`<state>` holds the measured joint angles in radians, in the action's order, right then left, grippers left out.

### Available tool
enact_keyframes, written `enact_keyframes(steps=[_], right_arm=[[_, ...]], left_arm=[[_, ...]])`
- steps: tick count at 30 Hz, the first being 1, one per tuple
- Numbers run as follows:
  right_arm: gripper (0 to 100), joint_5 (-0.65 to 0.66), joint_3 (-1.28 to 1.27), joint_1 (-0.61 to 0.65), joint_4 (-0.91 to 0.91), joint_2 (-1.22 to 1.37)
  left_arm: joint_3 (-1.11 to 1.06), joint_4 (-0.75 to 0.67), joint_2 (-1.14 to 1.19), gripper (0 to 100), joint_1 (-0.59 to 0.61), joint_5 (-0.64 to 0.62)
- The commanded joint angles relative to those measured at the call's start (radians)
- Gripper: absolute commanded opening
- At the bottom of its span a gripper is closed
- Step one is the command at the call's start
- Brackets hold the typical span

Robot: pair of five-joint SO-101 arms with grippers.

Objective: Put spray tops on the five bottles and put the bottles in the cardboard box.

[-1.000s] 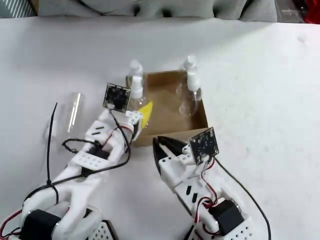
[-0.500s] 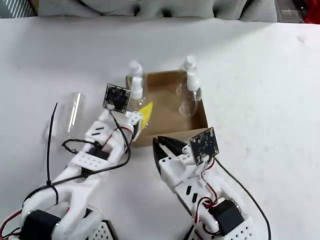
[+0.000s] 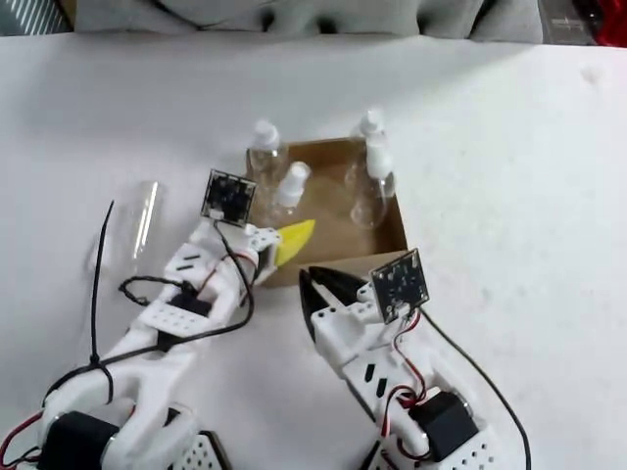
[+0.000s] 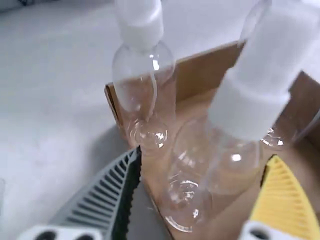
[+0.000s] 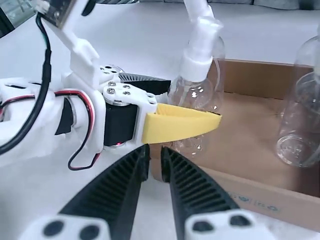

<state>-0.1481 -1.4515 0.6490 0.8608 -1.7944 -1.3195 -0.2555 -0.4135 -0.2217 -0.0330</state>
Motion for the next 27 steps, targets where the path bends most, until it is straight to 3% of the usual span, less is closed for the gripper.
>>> enact_keyframes(steps=[1, 20, 27], right_arm=[[1.8, 0.012, 0.057, -0.012, 0.004, -0.004], [1.8, 0.012, 0.057, -0.012, 0.004, -0.004], [1.8, 0.014, 0.057, -0.012, 0.004, -0.004]], left_arm=[[0.011, 0.009, -0.013, 36, 0.012, 0.009], [0.008, 0.011, -0.027, 35, 0.013, 0.014], [0.009, 0.298, -0.302, 36, 0.062, 0.015]])
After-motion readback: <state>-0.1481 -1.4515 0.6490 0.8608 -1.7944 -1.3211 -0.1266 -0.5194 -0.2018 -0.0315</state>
